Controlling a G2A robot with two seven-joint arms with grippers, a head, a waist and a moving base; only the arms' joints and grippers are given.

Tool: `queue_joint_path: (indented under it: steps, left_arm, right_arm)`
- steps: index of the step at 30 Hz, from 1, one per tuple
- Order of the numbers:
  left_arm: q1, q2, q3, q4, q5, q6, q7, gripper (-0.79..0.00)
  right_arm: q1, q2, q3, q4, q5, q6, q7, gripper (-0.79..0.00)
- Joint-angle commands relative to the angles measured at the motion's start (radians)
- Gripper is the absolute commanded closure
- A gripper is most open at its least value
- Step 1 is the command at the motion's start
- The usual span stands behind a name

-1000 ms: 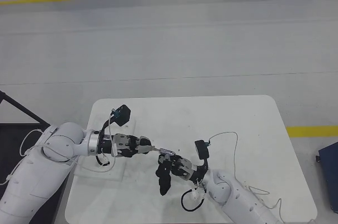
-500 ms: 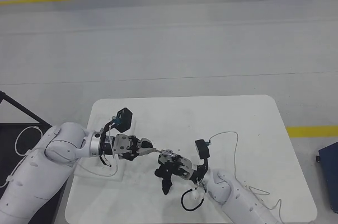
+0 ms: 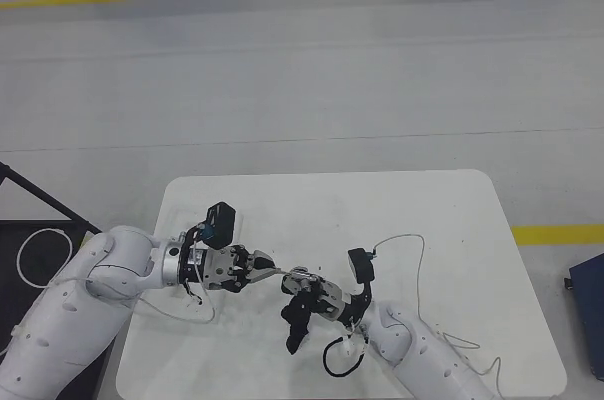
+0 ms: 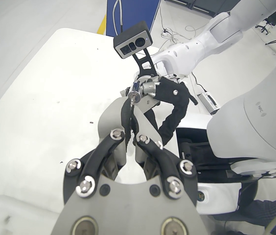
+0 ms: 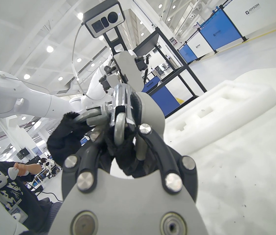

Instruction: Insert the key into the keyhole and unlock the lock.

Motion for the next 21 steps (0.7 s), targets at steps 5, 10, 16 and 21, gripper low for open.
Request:
queue_joint_path:
  steps: [5,10,16,21]
  left_arm:
    - [0.003,0.001,0.003,-0.026,0.138,0.000,0.093,0.000]
    - [0.007,0.003,0.005,-0.044,0.271,0.000,0.208,0.000]
    - [0.006,0.009,0.001,-0.071,0.518,0.000,0.403,0.000]
    - [0.008,0.015,-0.008,-0.083,0.774,0.000,0.633,0.000]
  right_arm:
    - [-0.007,-0.002,0.008,-0.006,0.004,0.000,0.006,0.000]
    - [-0.012,-0.003,0.011,-0.013,0.010,0.000,0.013,0.000]
    - [-0.015,-0.004,0.015,-0.019,0.018,0.000,0.019,0.000]
    - [-0.019,-0.004,0.017,-0.024,0.027,0.000,0.019,0.000]
